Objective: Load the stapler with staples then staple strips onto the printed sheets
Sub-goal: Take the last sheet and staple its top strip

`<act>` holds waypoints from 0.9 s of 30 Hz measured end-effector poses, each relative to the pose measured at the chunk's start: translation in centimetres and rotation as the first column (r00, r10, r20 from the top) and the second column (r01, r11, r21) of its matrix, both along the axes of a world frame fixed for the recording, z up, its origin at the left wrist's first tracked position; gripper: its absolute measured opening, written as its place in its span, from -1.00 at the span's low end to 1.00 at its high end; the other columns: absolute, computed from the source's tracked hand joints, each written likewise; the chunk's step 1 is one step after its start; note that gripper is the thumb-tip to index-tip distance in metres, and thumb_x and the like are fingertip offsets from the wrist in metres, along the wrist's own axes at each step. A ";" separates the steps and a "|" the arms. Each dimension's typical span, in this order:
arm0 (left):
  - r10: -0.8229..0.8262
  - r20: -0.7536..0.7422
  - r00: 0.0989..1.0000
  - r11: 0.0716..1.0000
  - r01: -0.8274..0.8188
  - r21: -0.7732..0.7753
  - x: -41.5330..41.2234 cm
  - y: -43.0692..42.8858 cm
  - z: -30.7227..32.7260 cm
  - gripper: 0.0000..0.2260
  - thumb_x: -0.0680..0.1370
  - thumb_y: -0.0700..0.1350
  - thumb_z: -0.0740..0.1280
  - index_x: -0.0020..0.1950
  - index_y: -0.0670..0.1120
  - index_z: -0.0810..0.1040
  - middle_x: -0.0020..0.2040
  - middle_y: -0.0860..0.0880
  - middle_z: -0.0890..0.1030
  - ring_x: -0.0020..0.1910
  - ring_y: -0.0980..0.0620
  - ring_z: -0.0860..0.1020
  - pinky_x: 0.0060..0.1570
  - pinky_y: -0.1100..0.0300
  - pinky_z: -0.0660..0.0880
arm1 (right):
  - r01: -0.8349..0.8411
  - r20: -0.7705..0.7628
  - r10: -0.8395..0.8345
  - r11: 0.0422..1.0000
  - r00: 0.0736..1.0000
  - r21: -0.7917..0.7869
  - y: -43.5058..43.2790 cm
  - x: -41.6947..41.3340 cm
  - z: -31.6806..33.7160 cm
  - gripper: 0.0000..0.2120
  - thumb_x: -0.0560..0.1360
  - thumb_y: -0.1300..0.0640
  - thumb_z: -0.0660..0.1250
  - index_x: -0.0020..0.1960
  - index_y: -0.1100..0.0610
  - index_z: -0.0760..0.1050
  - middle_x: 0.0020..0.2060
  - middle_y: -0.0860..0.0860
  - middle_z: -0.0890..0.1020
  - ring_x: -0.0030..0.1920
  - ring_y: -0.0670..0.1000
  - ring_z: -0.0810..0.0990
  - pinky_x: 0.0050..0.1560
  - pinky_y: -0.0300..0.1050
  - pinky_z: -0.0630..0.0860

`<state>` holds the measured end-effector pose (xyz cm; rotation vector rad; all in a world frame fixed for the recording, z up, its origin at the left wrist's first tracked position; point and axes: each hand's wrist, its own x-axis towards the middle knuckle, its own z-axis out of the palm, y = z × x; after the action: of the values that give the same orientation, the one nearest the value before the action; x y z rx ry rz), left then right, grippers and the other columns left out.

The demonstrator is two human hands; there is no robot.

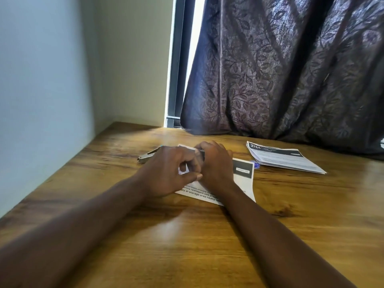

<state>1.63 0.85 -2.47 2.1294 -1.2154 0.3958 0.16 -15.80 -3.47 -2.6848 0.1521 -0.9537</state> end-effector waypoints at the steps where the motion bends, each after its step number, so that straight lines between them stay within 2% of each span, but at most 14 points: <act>1: -0.008 -0.019 1.000 1.000 0.008 0.016 0.1 0.0 -0.1 -0.91 0.47 0.03 0.54 -0.12 0.08 0.67 -0.18 0.17 0.66 -0.14 0.14 0.59 -0.23 0.43 0.41 | 0.000 0.004 0.000 1.000 1.000 0.007 0.1 0.0 0.0 -0.79 0.63 0.03 0.20 0.15 -0.01 0.58 0.03 -0.04 0.62 0.12 0.03 0.52 0.13 0.03 0.30; 4: -0.027 -0.082 0.996 0.994 0.035 0.103 0.4 0.0 -0.8 -0.89 0.47 0.05 0.54 -0.10 0.08 0.67 -0.16 0.16 0.66 -0.14 0.12 0.58 -0.25 0.40 0.42 | 0.001 -0.022 -0.001 1.000 1.000 0.009 0.2 0.1 0.1 -0.77 0.63 0.03 0.22 0.21 -0.01 0.58 0.09 -0.03 0.62 0.16 0.02 0.51 0.18 0.02 0.30; 9: -0.027 -0.151 0.988 0.986 0.052 0.160 0.6 -0.2 -1.1 -0.87 0.51 0.09 0.49 0.00 0.11 0.64 -0.09 0.16 0.63 -0.08 0.21 0.54 -0.21 0.42 0.41 | -0.027 -0.066 0.028 0.999 0.997 0.022 -0.5 0.1 0.2 -0.75 0.63 0.02 0.23 0.24 0.00 0.59 0.11 -0.03 0.62 0.19 0.02 0.50 0.18 0.00 0.28; 14: 0.061 -0.175 0.983 0.944 0.000 0.329 0.5 -0.4 -0.7 -0.60 0.41 0.41 0.41 0.14 0.25 0.52 0.04 0.24 0.51 -0.04 0.25 0.47 -0.17 0.28 0.39 | -0.054 -0.120 0.066 0.994 0.991 0.095 -1.7 0.0 0.2 -0.78 0.60 -0.05 0.30 0.11 0.02 0.65 0.02 -0.03 0.70 0.08 0.03 0.60 0.20 0.02 0.43; 19: 0.113 -0.148 0.983 0.909 -0.043 0.415 -0.1 -1.1 -0.2 -0.52 0.35 0.50 0.37 0.13 0.27 0.45 0.05 0.27 0.45 -0.01 0.30 0.42 -0.09 0.18 0.42 | -0.007 -0.203 0.044 0.984 0.978 0.179 -3.5 -0.5 0.3 -0.74 0.57 -0.12 0.33 0.04 0.03 0.68 -0.04 -0.03 0.73 0.02 0.02 0.64 0.07 0.00 0.56; 23: 0.124 -0.157 0.980 0.903 -0.046 0.426 -0.2 -1.3 -0.1 -0.50 0.36 0.51 0.36 0.13 0.25 0.45 0.05 0.26 0.46 -0.03 0.32 0.40 -0.07 0.15 0.40 | -0.016 -0.193 0.033 0.996 0.981 0.085 -3.9 -1.2 0.0 -0.76 0.59 -0.09 0.29 0.04 0.02 0.65 -0.03 -0.03 0.70 0.02 0.03 0.61 0.06 0.01 0.53; 27: 0.125 -0.116 0.985 0.903 -0.064 0.425 -0.4 -1.3 0.0 -0.48 0.36 0.50 0.36 0.16 0.22 0.47 0.04 0.25 0.45 -0.02 0.26 0.42 -0.04 0.14 0.40 | -0.015 -0.191 -0.007 0.994 0.982 -0.111 -3.3 -1.4 0.1 -0.76 0.62 -0.07 0.21 0.06 0.02 0.59 -0.05 -0.03 0.62 -0.02 0.01 0.52 0.12 0.02 0.44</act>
<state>1.27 -0.48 -2.51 2.5406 -1.1988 0.0172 -1.25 -19.06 -3.34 -2.8765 0.1367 -0.7217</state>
